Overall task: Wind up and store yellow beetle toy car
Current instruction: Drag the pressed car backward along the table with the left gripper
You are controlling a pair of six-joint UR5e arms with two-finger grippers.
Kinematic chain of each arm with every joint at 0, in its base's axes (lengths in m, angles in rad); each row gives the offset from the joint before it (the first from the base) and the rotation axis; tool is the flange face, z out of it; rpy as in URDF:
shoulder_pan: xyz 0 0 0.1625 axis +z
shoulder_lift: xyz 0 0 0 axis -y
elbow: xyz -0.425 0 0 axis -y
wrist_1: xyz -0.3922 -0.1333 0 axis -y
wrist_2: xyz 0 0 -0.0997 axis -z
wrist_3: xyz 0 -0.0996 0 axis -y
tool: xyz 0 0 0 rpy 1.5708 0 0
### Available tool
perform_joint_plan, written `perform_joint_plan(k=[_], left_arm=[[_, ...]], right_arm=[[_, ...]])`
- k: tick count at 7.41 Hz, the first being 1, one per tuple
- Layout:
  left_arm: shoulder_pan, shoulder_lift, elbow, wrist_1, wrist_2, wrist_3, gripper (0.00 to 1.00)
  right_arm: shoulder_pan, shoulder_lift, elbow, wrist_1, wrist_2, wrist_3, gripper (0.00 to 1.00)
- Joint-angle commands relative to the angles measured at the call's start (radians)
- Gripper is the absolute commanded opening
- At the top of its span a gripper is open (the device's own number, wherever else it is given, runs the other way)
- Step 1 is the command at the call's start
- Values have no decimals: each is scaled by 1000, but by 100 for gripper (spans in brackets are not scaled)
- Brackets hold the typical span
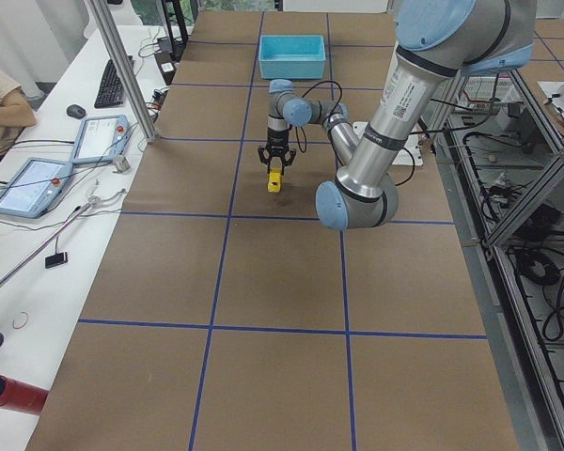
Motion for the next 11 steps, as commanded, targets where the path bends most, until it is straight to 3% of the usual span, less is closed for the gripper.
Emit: perform_joint_plan(k=[1, 2, 4, 7, 11], left_arm=[[-20, 42, -88, -7, -12, -40, 37], [-25, 80, -129, -8, -68, -149, 37], [-49, 135, -195, -11, -69, -100, 37], [-52, 218, -194, -200, -71, -14, 34], [-61, 303, -188, -264, -95, -29, 34]], right_arm=[[0, 0, 1, 0, 1, 0, 100], [0, 0, -1, 0, 3, -1, 100], [0, 0, 1, 0, 1, -2, 100], [0, -2, -1, 0, 1, -2, 100], [0, -2, -2, 0, 3, 0, 100]])
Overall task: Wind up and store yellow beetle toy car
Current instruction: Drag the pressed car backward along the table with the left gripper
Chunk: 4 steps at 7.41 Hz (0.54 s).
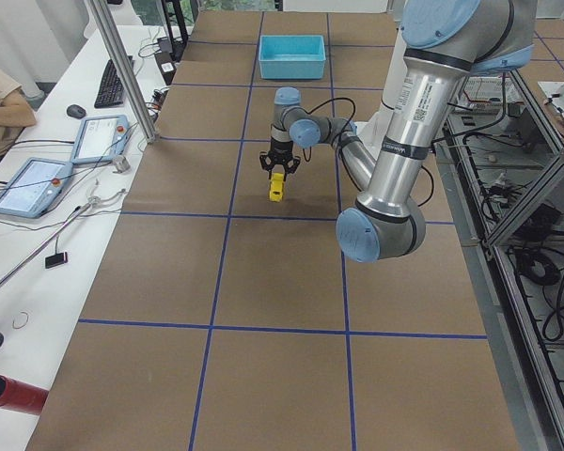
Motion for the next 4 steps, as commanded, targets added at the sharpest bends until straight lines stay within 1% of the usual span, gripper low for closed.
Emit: perform_joint_plan(k=[1, 2, 3, 4], left_arm=[[-4, 40, 3, -15, -19, 1, 34], [-10, 64, 6, -55, -21, 2, 34], [-13, 76, 30, -104, -21, 6, 34], [-16, 78, 47, -119, -39, 10, 34]], right_arm=[[0, 0, -1, 0, 1, 0, 100], [0, 0, -1, 0, 1, 0, 100], [0, 0, -3, 0, 3, 0, 100], [0, 0, -4, 0, 4, 0, 100]])
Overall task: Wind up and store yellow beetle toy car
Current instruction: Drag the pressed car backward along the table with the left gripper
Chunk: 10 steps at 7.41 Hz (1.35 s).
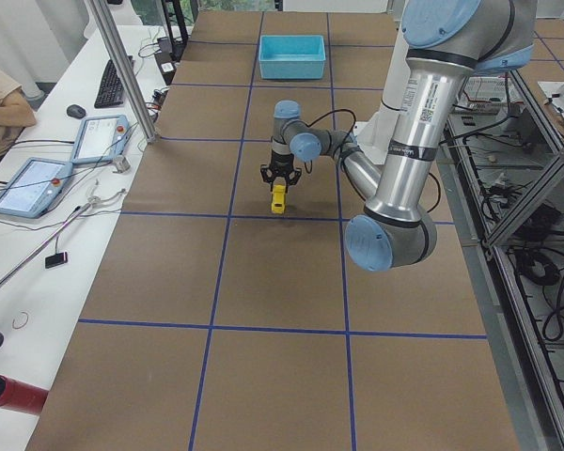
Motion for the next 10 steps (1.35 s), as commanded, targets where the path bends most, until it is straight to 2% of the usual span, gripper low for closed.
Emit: perform_joint_plan(k=[1, 2, 10], left_arm=[[-21, 9, 44, -63, -49, 52, 34], [-41, 9, 56, -77, -83, 80, 33], [-41, 8, 90, -78, -88, 75, 33]], right_arm=[[0, -6, 1, 0, 2, 2, 100], [0, -8, 3, 0, 2, 2, 100], [0, -8, 3, 0, 2, 2, 100]])
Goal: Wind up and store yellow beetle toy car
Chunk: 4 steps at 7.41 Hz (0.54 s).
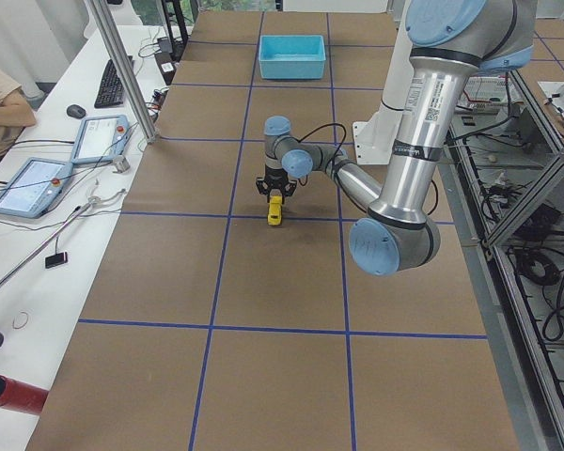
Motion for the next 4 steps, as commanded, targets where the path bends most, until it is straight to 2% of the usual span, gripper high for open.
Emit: perform_joint_plan(k=[1, 4], left_arm=[[0, 0, 3, -1, 0, 4, 33], [0, 5, 5, -1, 0, 5, 33]], right_arm=[[0, 0, 0, 0, 0, -1, 100], [0, 0, 0, 0, -2, -1, 100]])
